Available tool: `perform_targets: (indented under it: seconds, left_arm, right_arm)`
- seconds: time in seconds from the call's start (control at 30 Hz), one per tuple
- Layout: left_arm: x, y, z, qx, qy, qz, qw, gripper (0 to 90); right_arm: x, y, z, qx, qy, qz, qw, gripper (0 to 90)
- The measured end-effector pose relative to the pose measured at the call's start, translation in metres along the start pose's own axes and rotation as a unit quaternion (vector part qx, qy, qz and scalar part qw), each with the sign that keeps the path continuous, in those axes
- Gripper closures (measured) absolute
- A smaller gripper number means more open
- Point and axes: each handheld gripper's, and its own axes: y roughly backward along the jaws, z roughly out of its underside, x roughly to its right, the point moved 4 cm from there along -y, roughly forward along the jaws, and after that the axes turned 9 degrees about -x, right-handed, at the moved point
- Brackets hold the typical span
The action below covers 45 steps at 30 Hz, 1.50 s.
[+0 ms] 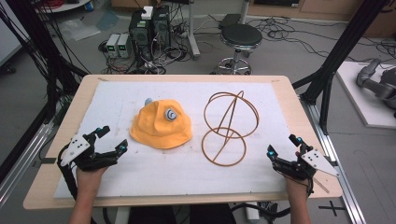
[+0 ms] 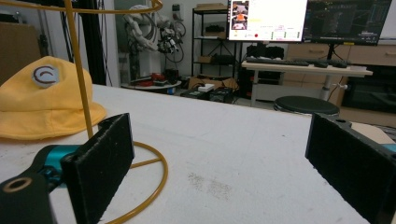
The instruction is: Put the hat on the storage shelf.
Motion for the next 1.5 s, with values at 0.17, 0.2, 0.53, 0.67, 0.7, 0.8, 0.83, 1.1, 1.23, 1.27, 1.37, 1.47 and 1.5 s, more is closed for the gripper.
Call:
perform_targets:
  seconds: [0.17,0.2,0.53,0.67,0.7,0.8,0.83,1.1,1.23,1.27,1.37,1.47,1.5]
  left_arm:
    - [0.001,0.000,0.000,0.001,-0.001,-0.001,1.0000,13.1]
    - [0.001,-0.001,0.000,0.002,0.000,-0.001,1.0000,13.1]
    - [0.001,-0.003,-0.002,0.004,0.008,-0.006,0.9999,13.0]
    - [0.002,-0.006,-0.002,0.001,0.008,-0.007,0.9999,13.0]
    - [0.002,-0.007,-0.003,0.000,0.009,-0.008,0.9999,13.0]
    - [0.002,-0.012,-0.004,-0.002,0.011,-0.010,0.9999,13.0]
    - [0.003,-0.014,-0.004,-0.005,0.013,-0.009,0.9999,13.0]
    - [0.016,-0.040,-0.011,-0.032,-0.013,-0.028,0.9990,13.2]
    - [0.027,-0.056,-0.019,-0.031,-0.019,-0.022,0.9991,13.4]
    - [0.029,-0.058,-0.019,-0.032,-0.020,-0.021,0.9991,13.5]
    - [0.034,-0.068,-0.021,-0.031,-0.024,-0.022,0.9990,14.3]
    - [0.036,-0.076,-0.022,-0.041,-0.022,-0.023,0.9986,14.5]
    - [0.036,-0.078,-0.023,-0.041,-0.020,-0.026,0.9986,14.5]
  right_arm:
    - [0.000,0.000,-0.001,0.002,0.003,0.000,1.0000,7.6]
    - [-0.001,0.001,-0.002,0.003,0.003,-0.002,1.0000,7.6]
    - [-0.004,0.003,-0.010,0.016,0.006,-0.006,0.9998,7.5]
    - [-0.004,0.004,-0.012,0.017,0.007,-0.007,0.9998,7.6]
    - [-0.004,0.004,-0.012,0.018,0.007,-0.006,0.9998,7.5]
    - [-0.004,0.004,-0.011,0.017,0.004,-0.006,0.9998,7.6]
    - [-0.004,0.004,-0.011,0.019,0.003,-0.005,0.9998,7.5]
    - [-0.003,0.006,-0.012,0.015,0.013,0.000,0.9998,7.6]
    - [-0.003,0.006,-0.012,0.015,0.023,0.001,0.9996,7.5]
    - [-0.003,0.006,-0.012,0.015,0.018,0.001,0.9997,7.5]
    - [-0.002,0.006,-0.012,0.015,0.018,0.002,0.9997,7.6]
    - [-0.001,0.007,-0.011,0.015,0.013,0.003,0.9998,7.6]
    - [-0.001,0.007,-0.011,0.015,0.013,0.003,0.9998,7.6]
